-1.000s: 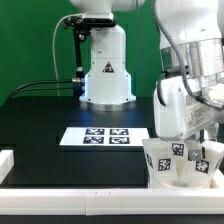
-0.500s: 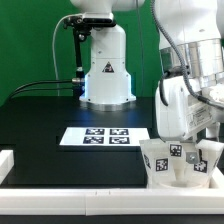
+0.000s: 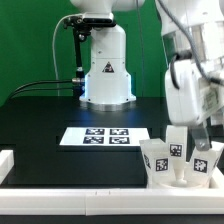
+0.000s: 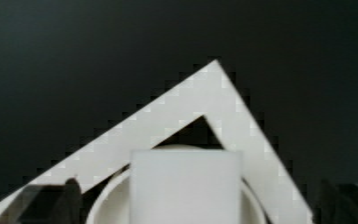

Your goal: Assemble stool

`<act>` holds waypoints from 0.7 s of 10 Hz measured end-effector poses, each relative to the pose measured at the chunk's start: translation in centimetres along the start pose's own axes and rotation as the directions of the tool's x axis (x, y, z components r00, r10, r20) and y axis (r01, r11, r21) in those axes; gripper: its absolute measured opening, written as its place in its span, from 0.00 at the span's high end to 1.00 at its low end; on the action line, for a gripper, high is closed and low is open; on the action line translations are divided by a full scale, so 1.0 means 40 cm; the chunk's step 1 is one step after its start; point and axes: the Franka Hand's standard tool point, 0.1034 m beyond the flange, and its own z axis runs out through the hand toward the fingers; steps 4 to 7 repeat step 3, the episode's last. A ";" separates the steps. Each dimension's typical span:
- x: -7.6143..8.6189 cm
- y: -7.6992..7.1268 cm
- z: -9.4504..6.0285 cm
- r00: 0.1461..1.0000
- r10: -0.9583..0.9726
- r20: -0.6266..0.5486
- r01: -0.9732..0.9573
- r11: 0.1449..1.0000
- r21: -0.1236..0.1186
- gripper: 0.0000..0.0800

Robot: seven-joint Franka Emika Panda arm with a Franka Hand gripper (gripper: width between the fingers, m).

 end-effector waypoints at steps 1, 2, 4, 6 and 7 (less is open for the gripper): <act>-0.008 -0.004 -0.018 1.000 0.001 0.011 -0.001 1.000 0.009 0.19; -0.001 -0.001 -0.015 1.000 0.000 0.007 0.000 1.000 0.020 0.19; 0.001 0.001 -0.012 1.000 0.000 0.004 0.000 1.000 0.017 0.19; 0.001 0.001 -0.012 1.000 0.000 0.004 0.000 1.000 0.017 0.19; 0.001 0.001 -0.012 1.000 0.000 0.004 0.000 1.000 0.017 0.19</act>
Offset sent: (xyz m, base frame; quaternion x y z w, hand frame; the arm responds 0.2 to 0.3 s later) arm 0.0000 0.0000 0.0000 0.0000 0.0000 0.0000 1.0000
